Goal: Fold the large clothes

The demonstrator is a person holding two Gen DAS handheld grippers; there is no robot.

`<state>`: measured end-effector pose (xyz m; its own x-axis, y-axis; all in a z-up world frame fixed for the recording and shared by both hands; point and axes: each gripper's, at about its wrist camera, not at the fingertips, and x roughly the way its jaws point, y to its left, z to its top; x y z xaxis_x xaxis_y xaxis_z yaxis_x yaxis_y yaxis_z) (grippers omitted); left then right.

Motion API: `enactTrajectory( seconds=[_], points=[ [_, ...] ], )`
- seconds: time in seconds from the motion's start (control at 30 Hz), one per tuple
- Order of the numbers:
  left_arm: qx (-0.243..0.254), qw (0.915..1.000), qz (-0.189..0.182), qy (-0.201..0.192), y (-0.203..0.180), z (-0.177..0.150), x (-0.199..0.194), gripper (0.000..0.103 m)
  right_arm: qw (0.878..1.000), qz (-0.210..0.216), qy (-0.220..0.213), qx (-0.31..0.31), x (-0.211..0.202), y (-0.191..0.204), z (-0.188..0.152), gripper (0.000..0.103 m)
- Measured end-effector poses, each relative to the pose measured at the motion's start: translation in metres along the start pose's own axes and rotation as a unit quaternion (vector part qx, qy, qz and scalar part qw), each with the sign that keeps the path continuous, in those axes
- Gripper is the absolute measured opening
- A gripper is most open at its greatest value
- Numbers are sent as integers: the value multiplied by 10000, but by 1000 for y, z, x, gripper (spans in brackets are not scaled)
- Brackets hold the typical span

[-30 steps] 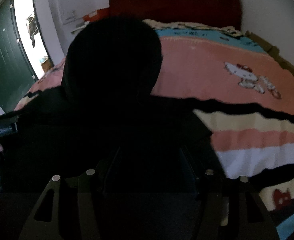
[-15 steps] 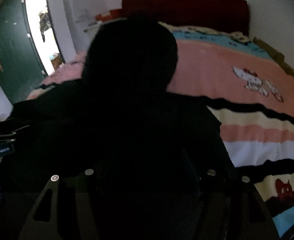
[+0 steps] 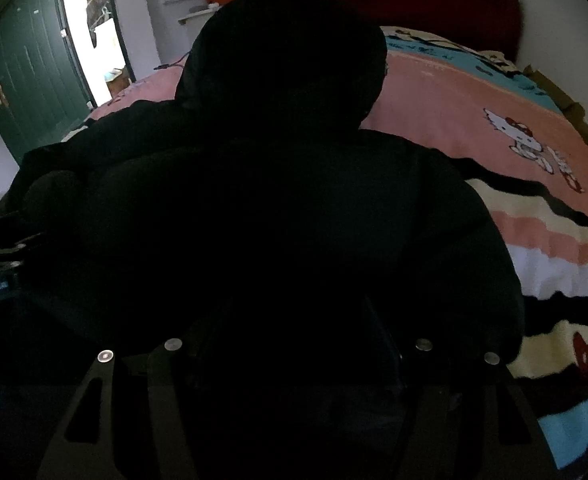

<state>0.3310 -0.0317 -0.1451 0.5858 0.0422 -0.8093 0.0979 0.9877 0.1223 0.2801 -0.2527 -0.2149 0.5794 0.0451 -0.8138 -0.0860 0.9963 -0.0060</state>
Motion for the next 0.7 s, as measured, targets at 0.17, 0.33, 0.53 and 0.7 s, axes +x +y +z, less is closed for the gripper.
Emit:
enactTrajectory(
  seconds=[0.17,0.33,0.53,0.7],
  points=[
    [-44,9996,57,-291,11,-14,-36,86,9999,-112,-65,13,-23,6,-6,63],
    [-244,9986,-2,-469,31,-29,-71,86,9997,-71,-226,58,-60,16,-17,64],
    [-393,9966,-31,-720,57,-47,-113,86,9994,-148,-292,64,-96,36,-40,64],
    [-627,9943,-58,-855,87,-63,-138,86,9992,-190,-293,197,-122,48,-55,64]
  ],
)
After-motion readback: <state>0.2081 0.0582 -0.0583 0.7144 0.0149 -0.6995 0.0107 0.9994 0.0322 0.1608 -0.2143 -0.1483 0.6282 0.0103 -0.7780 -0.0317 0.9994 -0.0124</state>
